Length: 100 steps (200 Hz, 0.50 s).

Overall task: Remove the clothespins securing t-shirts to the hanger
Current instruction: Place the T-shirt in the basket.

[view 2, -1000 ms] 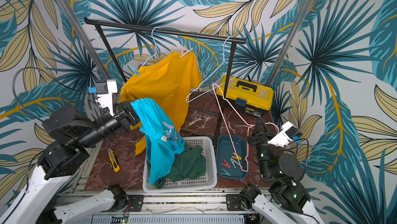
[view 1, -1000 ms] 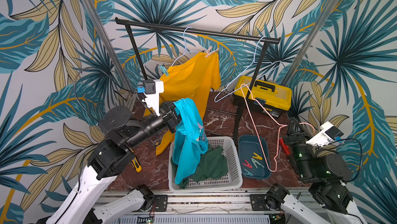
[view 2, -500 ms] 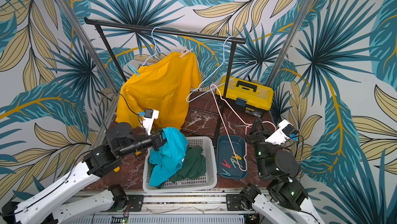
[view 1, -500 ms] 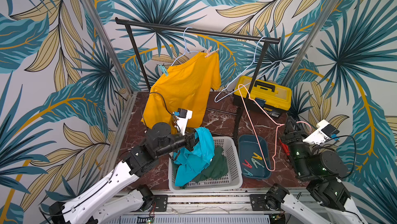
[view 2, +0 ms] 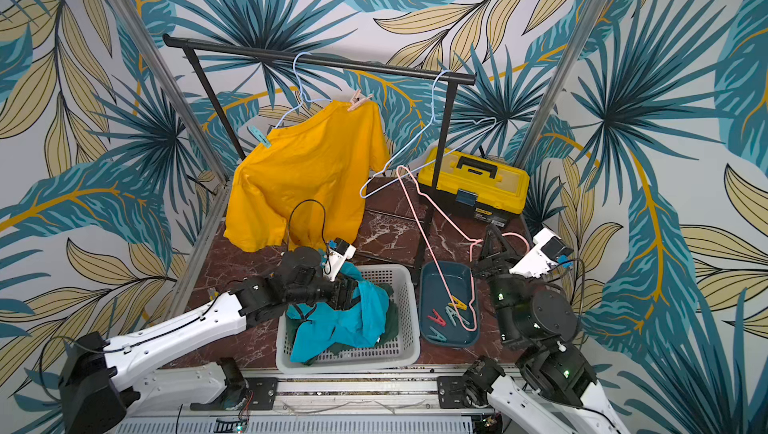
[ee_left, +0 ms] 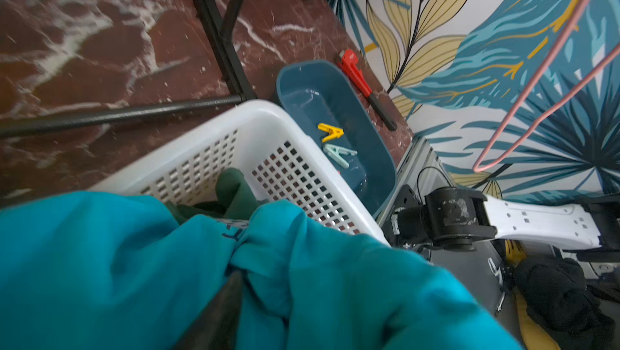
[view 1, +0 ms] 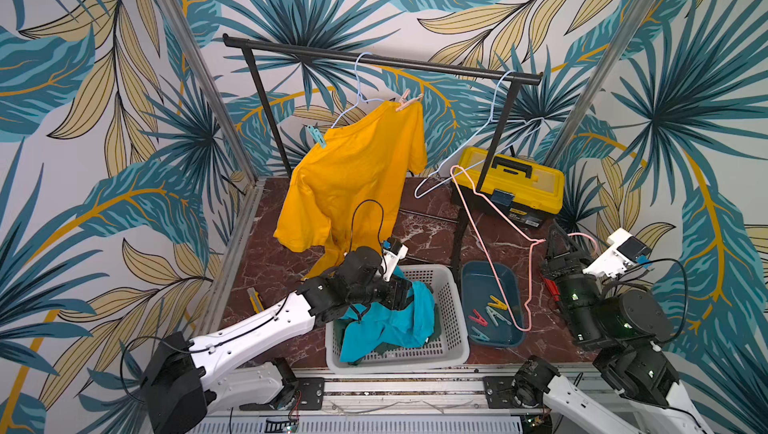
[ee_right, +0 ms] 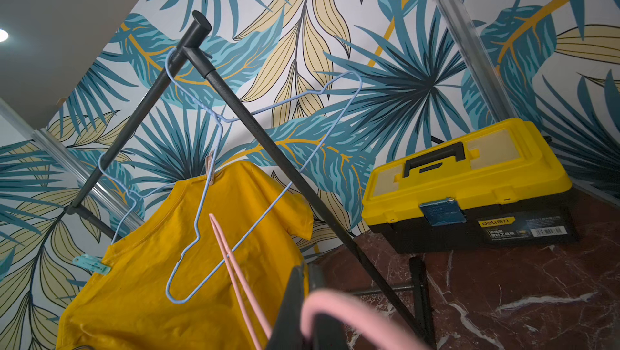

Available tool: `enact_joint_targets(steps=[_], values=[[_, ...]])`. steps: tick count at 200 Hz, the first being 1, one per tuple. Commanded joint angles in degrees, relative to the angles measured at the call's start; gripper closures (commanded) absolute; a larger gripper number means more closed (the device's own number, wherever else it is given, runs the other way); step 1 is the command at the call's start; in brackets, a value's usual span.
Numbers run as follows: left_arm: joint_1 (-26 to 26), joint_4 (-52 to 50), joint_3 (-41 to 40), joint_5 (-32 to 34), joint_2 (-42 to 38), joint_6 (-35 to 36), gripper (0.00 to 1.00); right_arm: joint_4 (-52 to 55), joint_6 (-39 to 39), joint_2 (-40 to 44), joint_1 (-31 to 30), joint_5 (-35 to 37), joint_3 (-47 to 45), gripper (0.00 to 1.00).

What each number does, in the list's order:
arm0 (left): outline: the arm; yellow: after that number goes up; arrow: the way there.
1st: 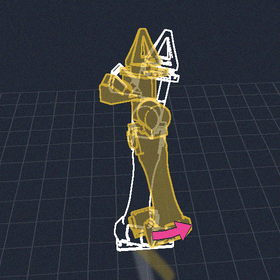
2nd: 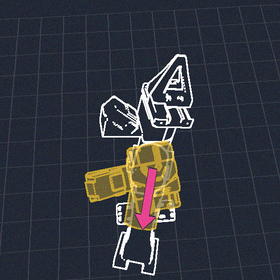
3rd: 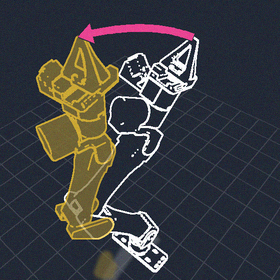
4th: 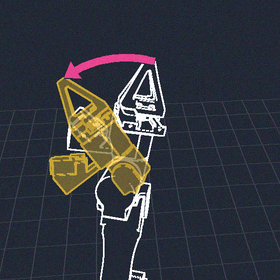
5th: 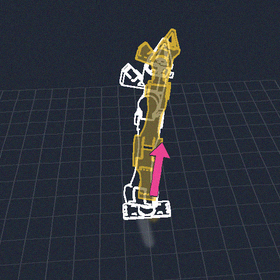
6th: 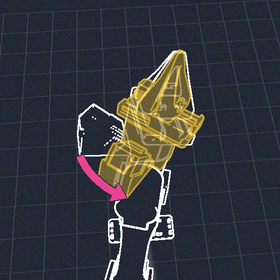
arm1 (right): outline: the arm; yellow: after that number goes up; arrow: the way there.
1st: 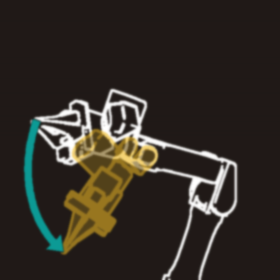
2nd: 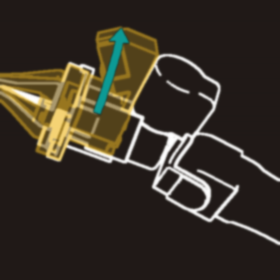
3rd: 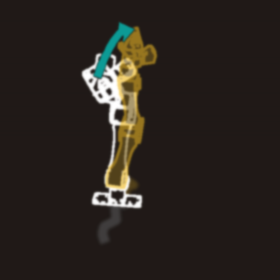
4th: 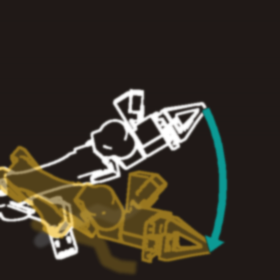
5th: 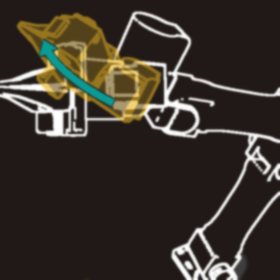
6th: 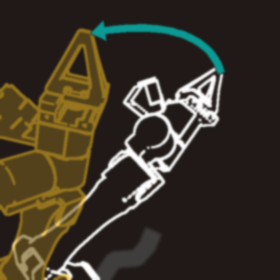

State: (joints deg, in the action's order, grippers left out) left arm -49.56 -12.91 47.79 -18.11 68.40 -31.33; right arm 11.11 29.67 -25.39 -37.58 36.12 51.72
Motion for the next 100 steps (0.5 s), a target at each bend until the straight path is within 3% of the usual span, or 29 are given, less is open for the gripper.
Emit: enact_joint_targets(steps=[1, 27, 66, 100], values=[[0.1, -0.9, 3.0, -0.7, -0.3, 1.3, 0.0, 0.7, -1.3, -0.2, 0.1, -4.7, 2.2, 1.0], [0.9, -4.7, 7.1, 0.3, -2.8, 3.8, 0.0, 5.0, -2.0, 1.6, 0.1, -6.0, 3.2, 1.0], [8.4, -8.1, 12.7, -11.7, -7.3, 7.0, 0.0, 11.1, -3.0, 5.5, 0.1, -7.2, 4.1, 1.0], [14.9, -14.8, 18.7, -17.1, -7.7, 12.4, 0.0, 16.4, -3.1, 7.0, 0.1, -10.4, 5.4, 1.0]])
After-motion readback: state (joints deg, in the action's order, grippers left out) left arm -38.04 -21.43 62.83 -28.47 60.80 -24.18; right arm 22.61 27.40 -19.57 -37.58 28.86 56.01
